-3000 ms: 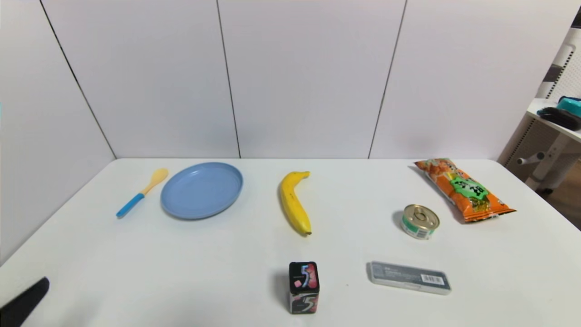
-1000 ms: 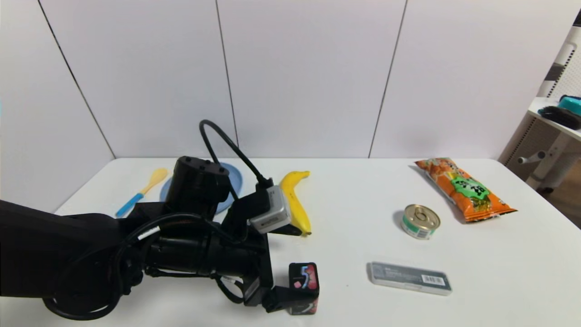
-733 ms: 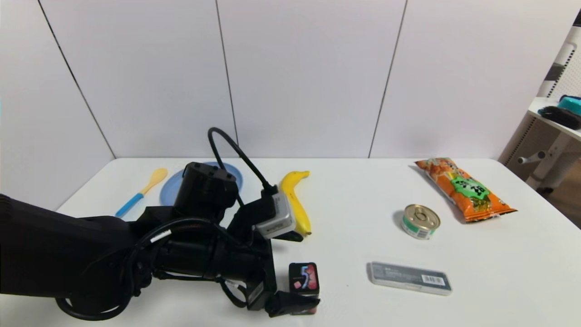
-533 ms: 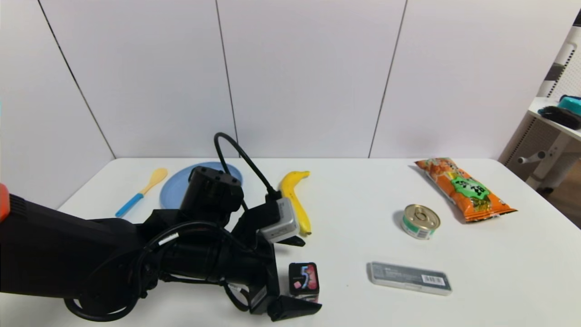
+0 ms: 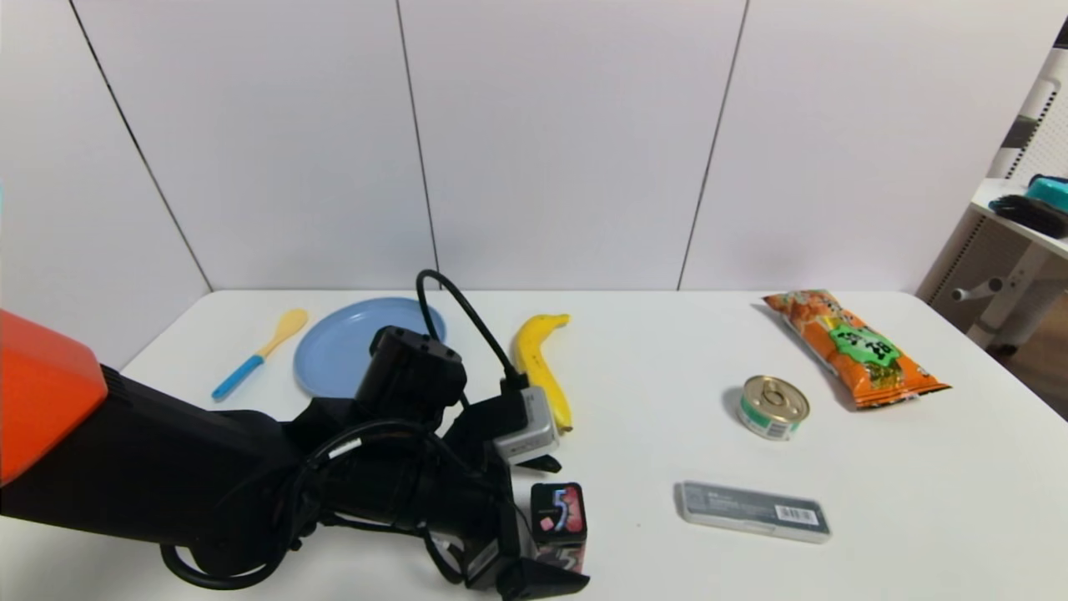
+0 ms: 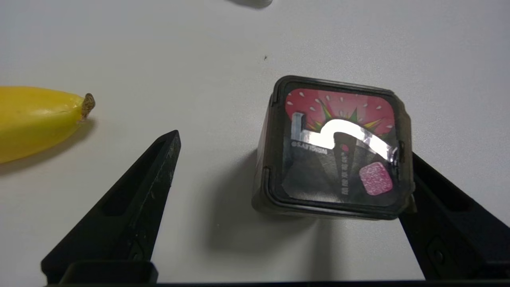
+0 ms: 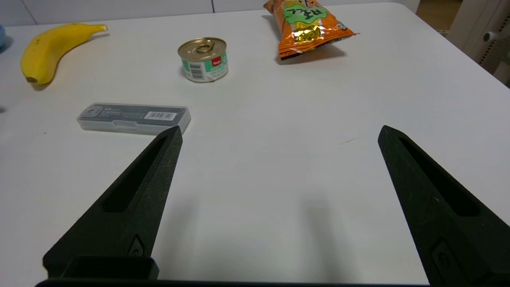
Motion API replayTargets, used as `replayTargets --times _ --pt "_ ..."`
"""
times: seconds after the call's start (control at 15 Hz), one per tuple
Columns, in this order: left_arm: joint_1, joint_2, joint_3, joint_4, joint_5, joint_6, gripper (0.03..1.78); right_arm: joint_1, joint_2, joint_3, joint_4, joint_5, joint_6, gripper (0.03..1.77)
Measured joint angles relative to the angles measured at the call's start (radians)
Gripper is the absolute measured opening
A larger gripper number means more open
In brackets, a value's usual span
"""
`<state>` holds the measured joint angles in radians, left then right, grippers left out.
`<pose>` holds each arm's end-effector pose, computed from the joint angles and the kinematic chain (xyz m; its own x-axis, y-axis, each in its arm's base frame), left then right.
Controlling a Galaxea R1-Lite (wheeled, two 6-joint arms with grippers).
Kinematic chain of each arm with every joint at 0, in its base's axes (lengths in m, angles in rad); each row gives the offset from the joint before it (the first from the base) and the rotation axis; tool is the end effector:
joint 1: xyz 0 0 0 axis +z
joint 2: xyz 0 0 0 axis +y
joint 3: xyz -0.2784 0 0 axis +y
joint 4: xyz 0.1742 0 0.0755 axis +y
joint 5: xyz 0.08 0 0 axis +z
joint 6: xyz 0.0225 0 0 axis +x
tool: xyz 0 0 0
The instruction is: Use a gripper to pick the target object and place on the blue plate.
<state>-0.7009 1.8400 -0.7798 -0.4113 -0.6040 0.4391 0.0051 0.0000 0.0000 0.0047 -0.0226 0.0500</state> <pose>0.2237 -0.2055 0.0938 0.1349 -0.8570 -0.4974 0.9898 0.1395 0.0281 -0.0017 -0.0005 0.0750 0.9998 -0.0175 -0.0047 0.0177 0.9986 0.0499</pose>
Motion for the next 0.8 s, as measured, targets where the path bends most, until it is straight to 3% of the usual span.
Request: replayTargets --times 0.07,0.27,0.53,0.8 --pt "-0.003 0.006 0.001 0.0 0.0 0.001 1.69 0.0 0.0 0.0 0.0 0.0 0.0 1.7" --pt "-0.004 0.021 0.002 0.0 0.0 0.013 1.2 0.0 0.0 0.0 0.0 0.0 0.0 1.7" --pt "-0.005 0.033 0.001 0.001 0.0 0.013 0.76 0.0 0.0 0.0 0.0 0.0 0.0 1.7" --pt "-0.003 0.027 -0.001 -0.037 0.0 0.015 0.76 0.0 0.0 0.0 0.0 0.0 0.0 1.7"
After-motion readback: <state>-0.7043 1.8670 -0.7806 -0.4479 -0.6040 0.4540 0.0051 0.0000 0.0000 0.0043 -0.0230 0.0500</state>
